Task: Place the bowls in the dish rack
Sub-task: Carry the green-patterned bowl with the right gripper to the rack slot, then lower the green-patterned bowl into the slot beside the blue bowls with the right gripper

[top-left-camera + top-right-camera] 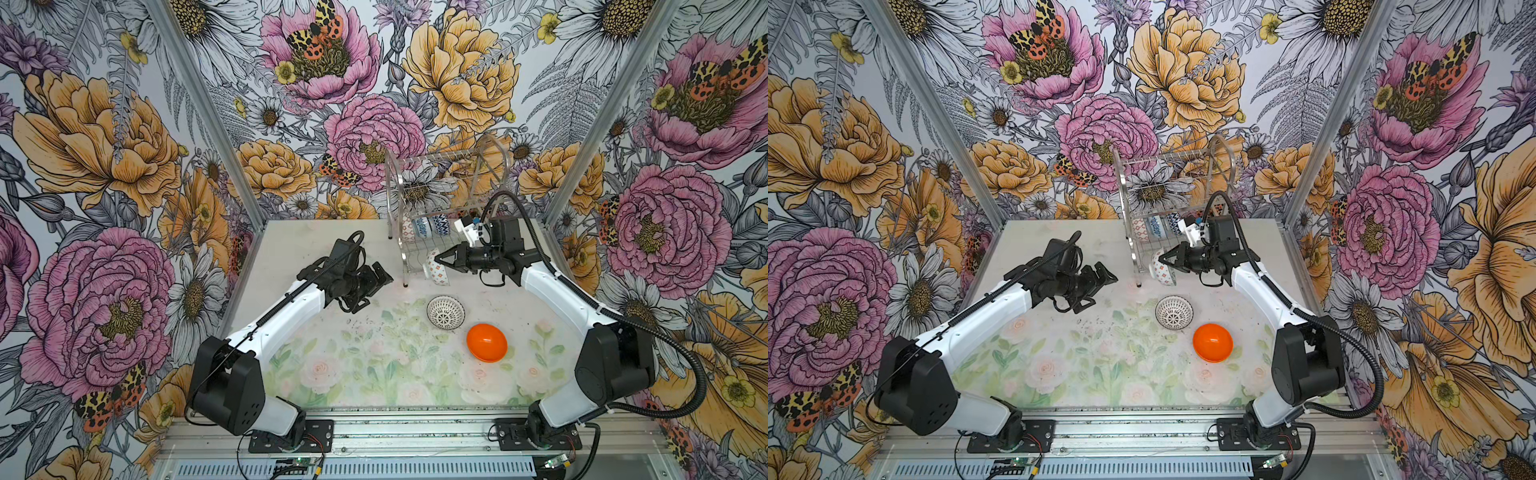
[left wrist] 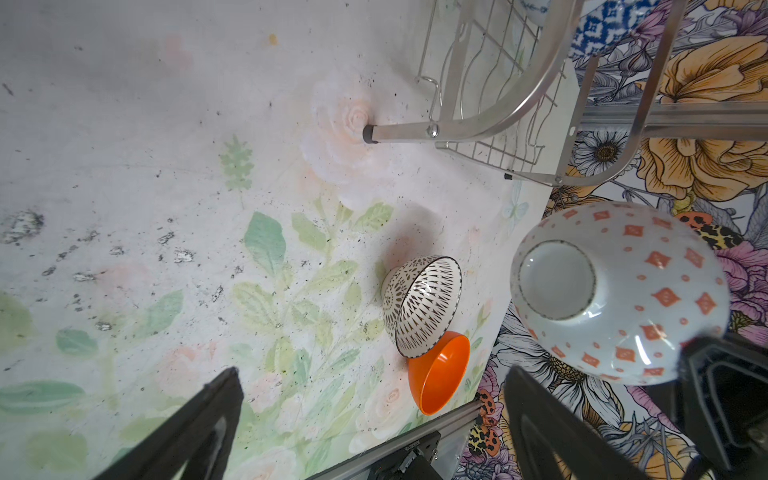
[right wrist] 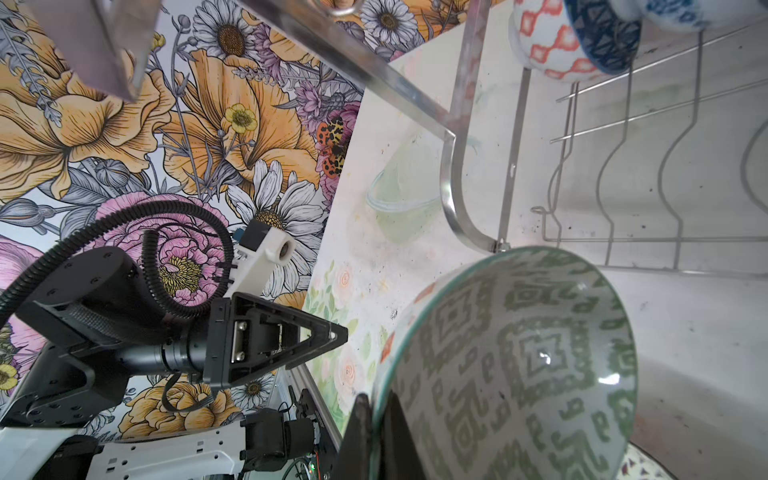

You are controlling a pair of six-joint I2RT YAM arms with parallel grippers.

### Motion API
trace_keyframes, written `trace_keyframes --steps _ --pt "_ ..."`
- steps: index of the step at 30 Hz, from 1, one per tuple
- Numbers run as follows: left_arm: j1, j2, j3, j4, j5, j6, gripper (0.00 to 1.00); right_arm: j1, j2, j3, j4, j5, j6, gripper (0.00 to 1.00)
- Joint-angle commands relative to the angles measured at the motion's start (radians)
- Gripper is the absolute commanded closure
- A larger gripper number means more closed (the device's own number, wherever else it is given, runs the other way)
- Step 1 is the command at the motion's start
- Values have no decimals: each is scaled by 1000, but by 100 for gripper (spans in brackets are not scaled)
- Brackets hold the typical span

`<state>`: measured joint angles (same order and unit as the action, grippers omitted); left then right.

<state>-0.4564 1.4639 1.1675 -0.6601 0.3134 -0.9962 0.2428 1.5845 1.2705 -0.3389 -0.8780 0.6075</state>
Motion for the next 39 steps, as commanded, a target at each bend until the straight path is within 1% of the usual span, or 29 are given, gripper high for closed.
trace_keyframes --steps 1,9,23,32,36,39 --pt "-15 24 44 17 -15 -2 1 -19 40 17 148 -89 47 100" --pt "-27 72 99 16 -3 -4 1 -61 141 2 417 -147 227 100" --pt "-30 150 183 13 2 -7 1 -92 278 53 503 -193 270 100" --pt "-32 177 221 -13 -1 1 2 -91 363 93 652 -199 397 100" --pt "-33 172 218 -16 -4 1 1 -87 393 115 664 -189 411 100" --pt "-33 169 213 -22 -5 2 1 -83 415 121 714 -184 454 100"
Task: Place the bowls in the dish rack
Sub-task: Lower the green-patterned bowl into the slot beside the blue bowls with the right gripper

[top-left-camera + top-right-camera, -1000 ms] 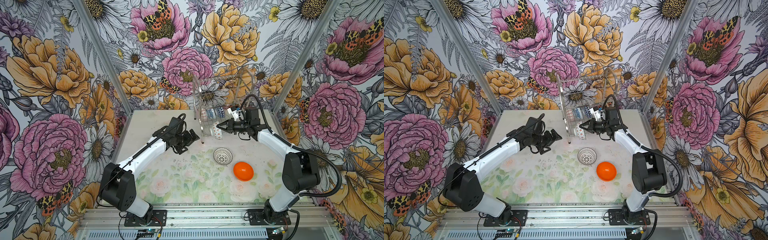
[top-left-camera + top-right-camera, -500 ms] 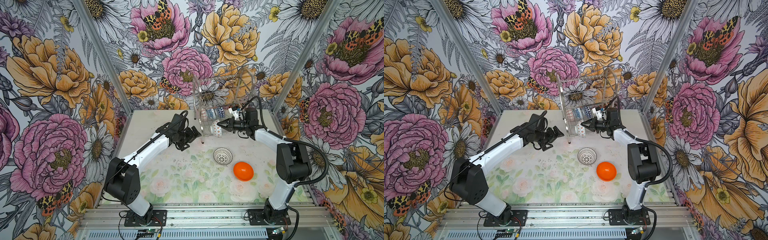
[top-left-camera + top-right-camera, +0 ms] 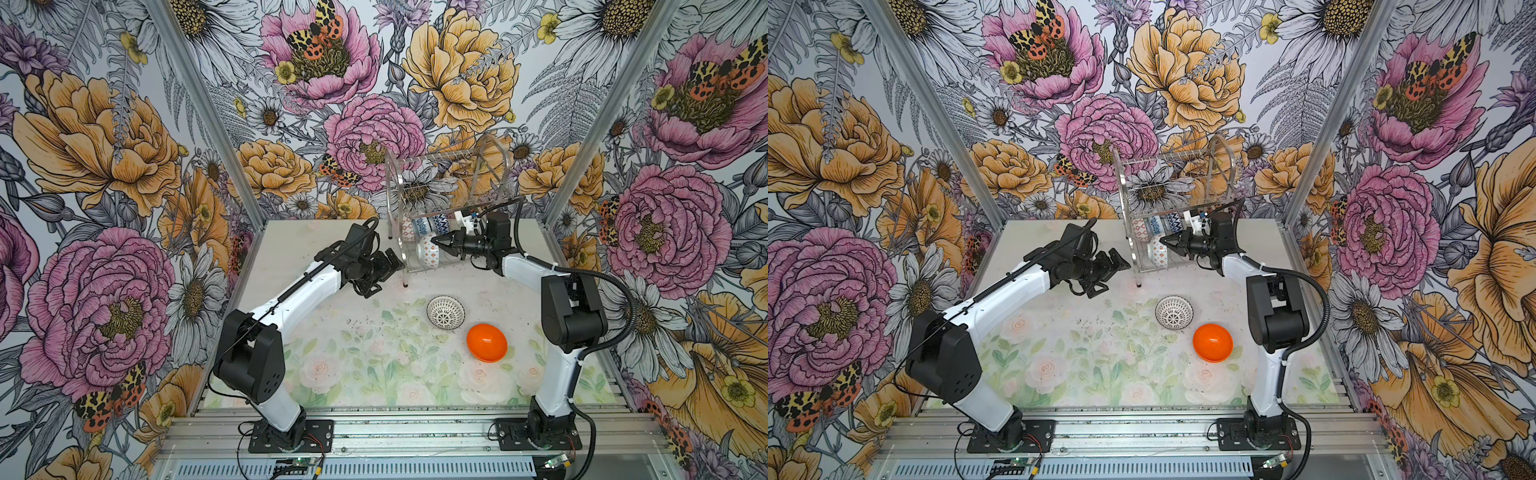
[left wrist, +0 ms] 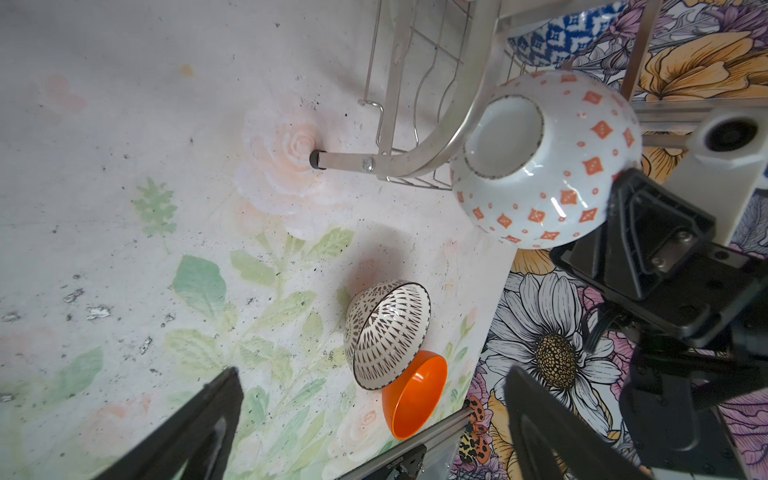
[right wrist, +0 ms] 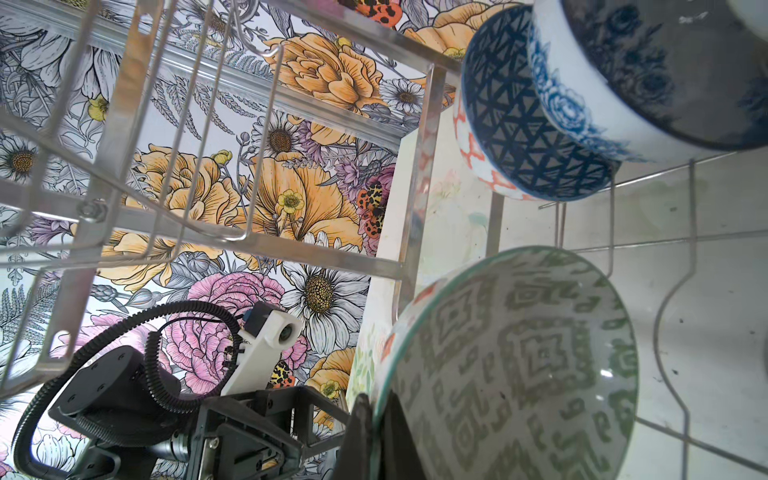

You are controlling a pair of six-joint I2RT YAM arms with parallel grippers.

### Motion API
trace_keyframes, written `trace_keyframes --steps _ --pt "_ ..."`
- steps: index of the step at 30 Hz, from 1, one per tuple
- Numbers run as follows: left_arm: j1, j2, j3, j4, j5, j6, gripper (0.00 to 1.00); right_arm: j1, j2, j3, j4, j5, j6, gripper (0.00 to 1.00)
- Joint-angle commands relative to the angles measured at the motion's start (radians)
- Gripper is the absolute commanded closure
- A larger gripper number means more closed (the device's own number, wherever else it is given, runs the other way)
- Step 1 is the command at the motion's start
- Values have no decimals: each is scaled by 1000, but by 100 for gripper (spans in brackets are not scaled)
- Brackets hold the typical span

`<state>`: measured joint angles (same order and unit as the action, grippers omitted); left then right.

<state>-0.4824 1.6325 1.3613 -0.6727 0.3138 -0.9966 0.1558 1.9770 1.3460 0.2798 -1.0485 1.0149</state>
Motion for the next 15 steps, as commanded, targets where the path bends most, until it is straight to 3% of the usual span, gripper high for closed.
trace_keyframes --steps 1,5,15 --pt "-6 -1 16 -10 -6 3 1 6 32 45 124 -13 69 100" --pt "-4 -5 7 -13 -6 4 1 16 65 48 201 0 133 100" --pt "9 -18 -5 -20 0 14 1 47 117 78 205 31 143 100"
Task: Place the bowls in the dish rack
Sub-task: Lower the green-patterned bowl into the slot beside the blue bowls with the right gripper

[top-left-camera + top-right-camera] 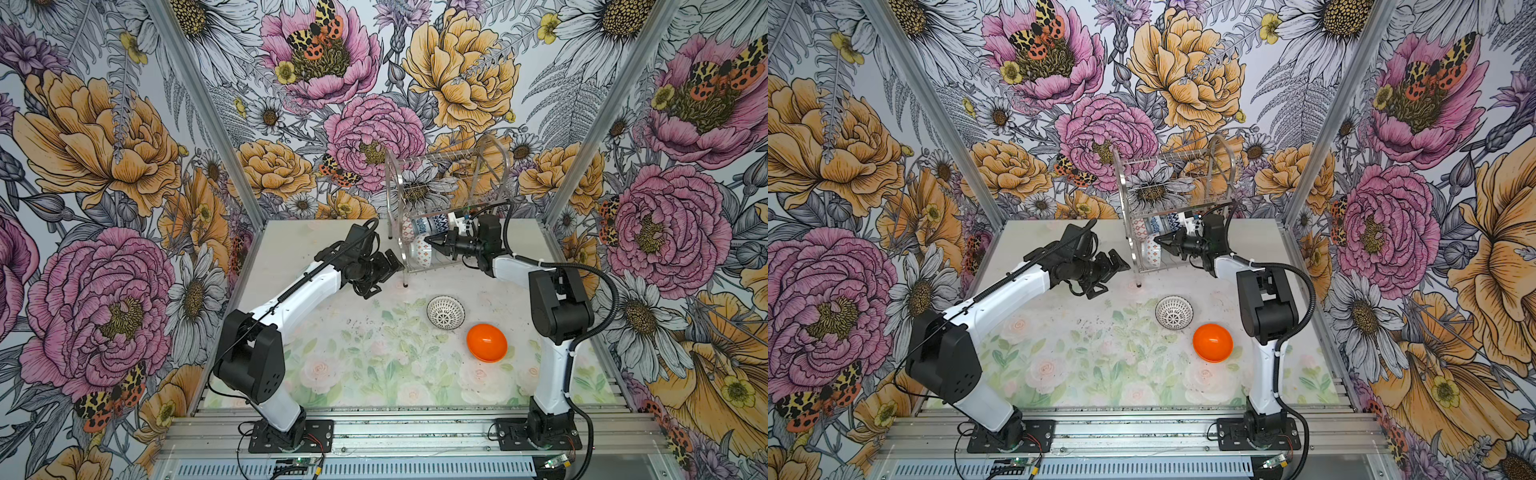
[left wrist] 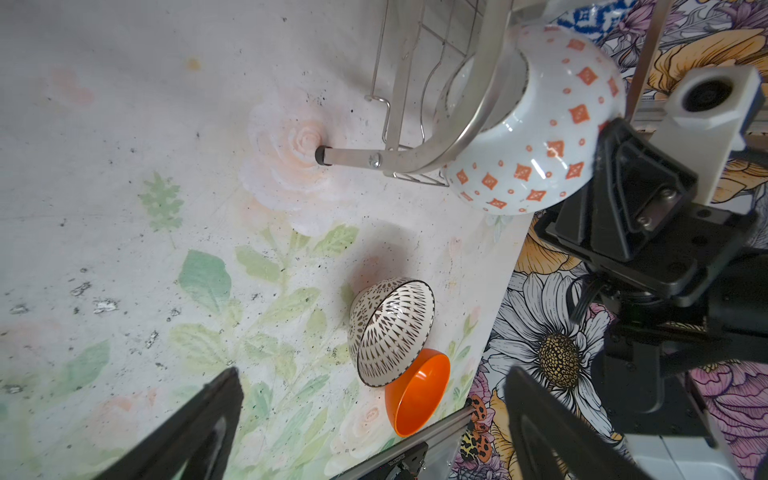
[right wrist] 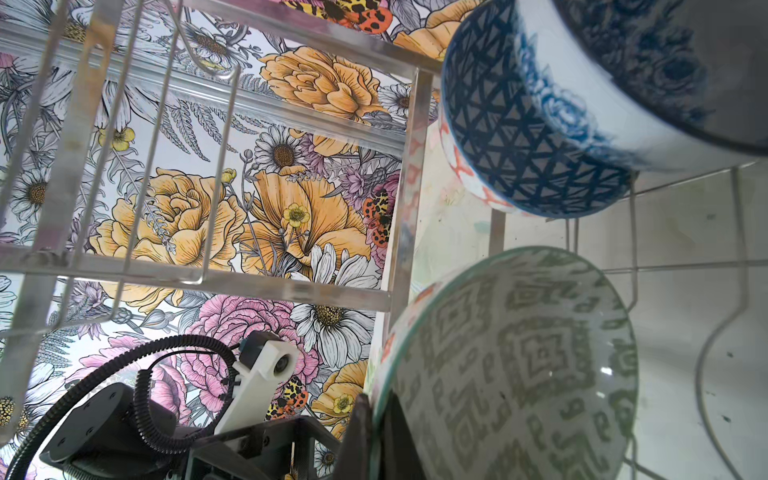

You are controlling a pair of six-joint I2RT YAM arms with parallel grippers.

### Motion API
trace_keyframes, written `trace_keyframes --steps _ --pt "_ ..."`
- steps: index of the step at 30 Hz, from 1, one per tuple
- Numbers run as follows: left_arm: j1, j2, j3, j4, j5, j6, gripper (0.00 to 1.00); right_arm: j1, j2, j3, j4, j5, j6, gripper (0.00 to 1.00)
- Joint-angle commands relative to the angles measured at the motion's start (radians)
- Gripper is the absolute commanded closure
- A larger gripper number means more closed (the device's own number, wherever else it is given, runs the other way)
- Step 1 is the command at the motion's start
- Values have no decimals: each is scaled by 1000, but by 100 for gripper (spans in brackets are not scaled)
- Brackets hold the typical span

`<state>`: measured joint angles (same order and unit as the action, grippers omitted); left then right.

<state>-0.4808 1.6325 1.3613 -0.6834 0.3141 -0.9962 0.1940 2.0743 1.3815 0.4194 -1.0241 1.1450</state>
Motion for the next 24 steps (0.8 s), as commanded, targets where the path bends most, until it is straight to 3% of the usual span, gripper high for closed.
trace_keyframes --steps 1,24 --pt "8 -20 -8 -10 2 14 1 12 27 44 65 11 13 100" --pt "33 -50 -44 -28 5 31 1 52 126 52 110 79 60 100"
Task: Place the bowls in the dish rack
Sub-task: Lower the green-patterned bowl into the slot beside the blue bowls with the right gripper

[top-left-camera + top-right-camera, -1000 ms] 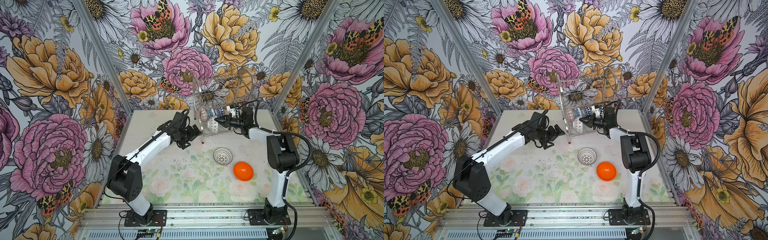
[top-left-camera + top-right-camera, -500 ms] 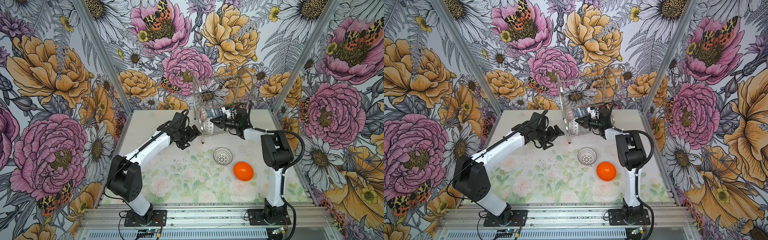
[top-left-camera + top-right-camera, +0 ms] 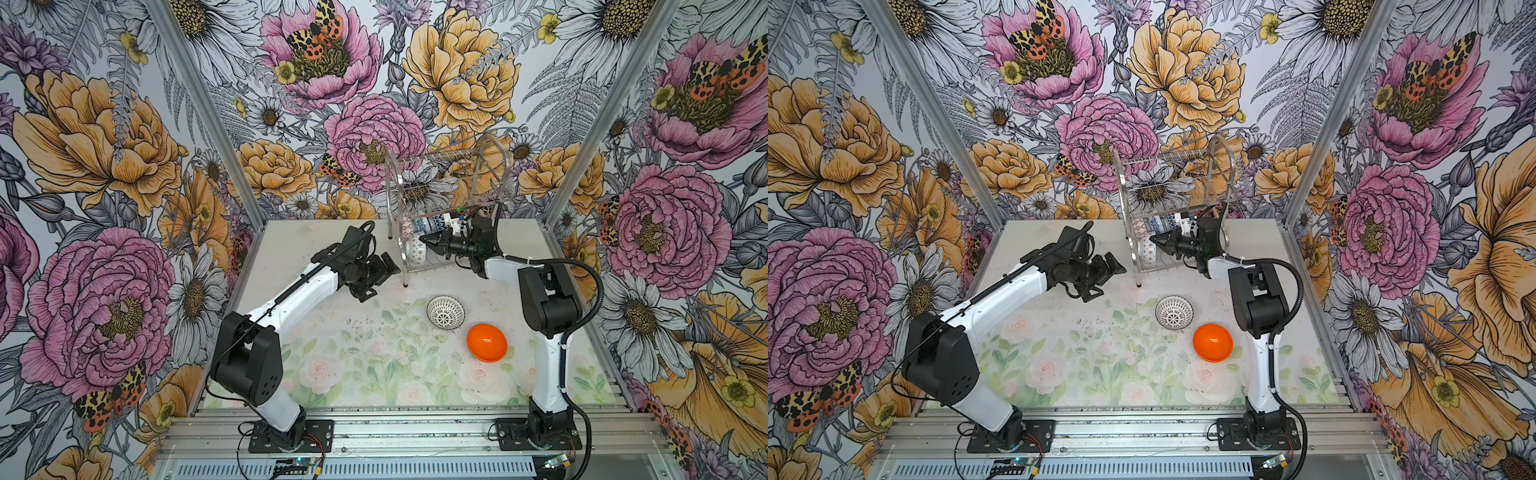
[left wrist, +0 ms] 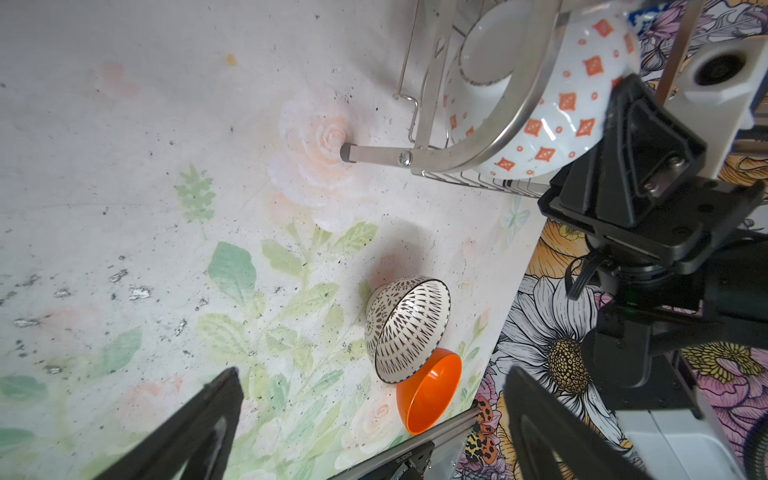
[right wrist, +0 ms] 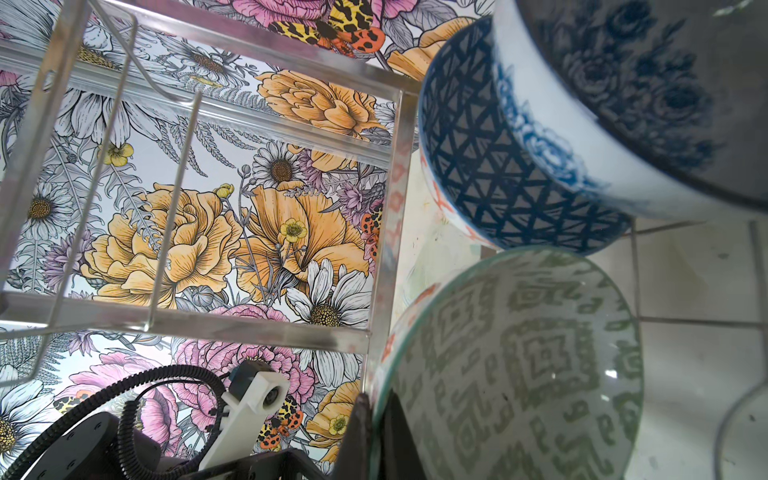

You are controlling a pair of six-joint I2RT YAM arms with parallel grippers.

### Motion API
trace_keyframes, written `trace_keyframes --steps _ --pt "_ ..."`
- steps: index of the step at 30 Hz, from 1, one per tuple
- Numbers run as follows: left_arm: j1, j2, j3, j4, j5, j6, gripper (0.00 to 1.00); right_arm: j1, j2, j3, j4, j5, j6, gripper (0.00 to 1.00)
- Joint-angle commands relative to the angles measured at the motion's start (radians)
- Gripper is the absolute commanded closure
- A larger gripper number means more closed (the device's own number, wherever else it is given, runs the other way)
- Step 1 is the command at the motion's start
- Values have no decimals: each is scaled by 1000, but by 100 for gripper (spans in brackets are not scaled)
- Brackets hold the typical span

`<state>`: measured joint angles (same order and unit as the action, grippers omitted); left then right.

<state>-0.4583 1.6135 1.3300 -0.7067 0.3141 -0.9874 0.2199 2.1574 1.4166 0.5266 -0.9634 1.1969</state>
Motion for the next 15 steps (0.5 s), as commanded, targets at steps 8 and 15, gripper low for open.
trace_keyframes --steps 8,15 --pt "11 -35 -23 -5 5 24 1 43 34 -38 7 36 4 100" --pt "10 -37 -27 -5 7 28 1 56 32 -48 4 26 5 100"
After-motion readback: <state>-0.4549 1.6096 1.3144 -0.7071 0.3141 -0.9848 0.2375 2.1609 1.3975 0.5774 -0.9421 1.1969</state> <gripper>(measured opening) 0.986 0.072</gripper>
